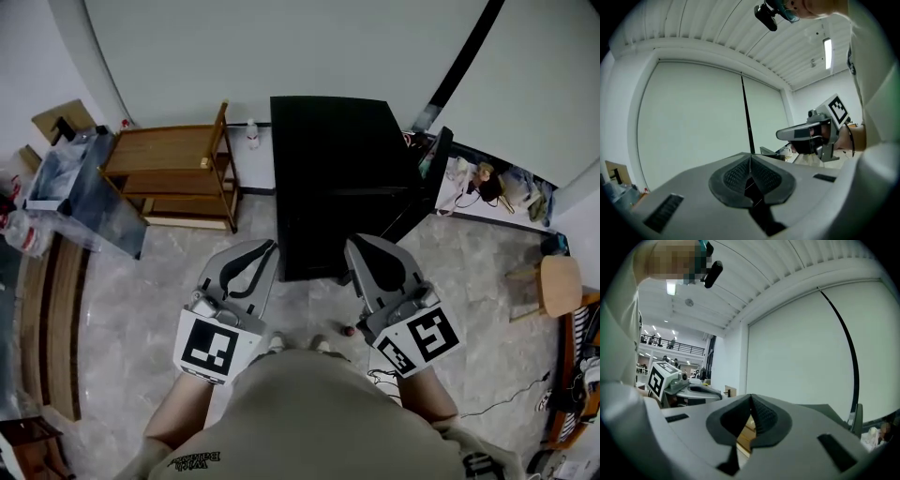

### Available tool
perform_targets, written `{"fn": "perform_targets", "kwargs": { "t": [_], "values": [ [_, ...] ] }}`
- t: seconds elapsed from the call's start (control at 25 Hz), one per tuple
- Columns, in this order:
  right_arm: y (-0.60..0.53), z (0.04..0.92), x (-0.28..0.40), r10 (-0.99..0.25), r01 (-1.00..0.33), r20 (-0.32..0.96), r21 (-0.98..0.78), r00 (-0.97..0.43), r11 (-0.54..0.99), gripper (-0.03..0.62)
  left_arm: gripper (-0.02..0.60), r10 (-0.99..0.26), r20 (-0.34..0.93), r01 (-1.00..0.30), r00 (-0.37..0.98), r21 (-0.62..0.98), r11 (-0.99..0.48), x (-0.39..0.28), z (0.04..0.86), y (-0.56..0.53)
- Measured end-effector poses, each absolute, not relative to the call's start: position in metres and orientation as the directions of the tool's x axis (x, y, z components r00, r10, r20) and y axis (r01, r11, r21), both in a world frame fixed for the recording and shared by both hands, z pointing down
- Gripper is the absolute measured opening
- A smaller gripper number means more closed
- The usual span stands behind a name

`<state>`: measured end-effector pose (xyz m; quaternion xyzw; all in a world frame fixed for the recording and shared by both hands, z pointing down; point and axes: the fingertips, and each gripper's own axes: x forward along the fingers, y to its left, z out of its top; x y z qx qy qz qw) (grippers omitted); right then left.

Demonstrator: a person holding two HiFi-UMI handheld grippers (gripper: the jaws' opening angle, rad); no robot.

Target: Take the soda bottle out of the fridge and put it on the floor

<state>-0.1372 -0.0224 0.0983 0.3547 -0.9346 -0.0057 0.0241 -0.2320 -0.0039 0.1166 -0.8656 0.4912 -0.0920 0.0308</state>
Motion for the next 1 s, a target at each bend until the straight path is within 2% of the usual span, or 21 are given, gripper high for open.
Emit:
{"fn": "perform_targets", "kwargs": {
  "t": [0.12,0.36,0.6,1.0],
  "values": [
    [-0.02,0.081,-0.141,-0.656,-0.653,0.009,0.089,-0.755,0.752,-0.003,0.011,-0.87,0.139,-0.858,0.473,-0.152,-0.491,-0.242,0.118,-0.004],
    [-0.018,0.084,-0.147,-0.636,-0.632,0.017,0.087,-0.772,0.77,-0.004,0.011,-0.882,0.164,-0.87,0.443,-0.16,-0.466,-0.252,0.125,-0.003],
    [-0.023,0.086,-0.14,-0.633,-0.633,0.017,0.014,-0.774,0.774,-0.004,0.011,-0.87,0.156,-0.857,0.467,-0.164,-0.489,-0.248,0.119,-0.004],
    [-0.027,0.095,-0.128,-0.658,-0.658,0.042,0.023,-0.752,0.753,-0.004,0.011,-0.86,0.154,-0.843,0.486,-0.176,-0.508,-0.239,0.116,-0.014]
  ]
}}
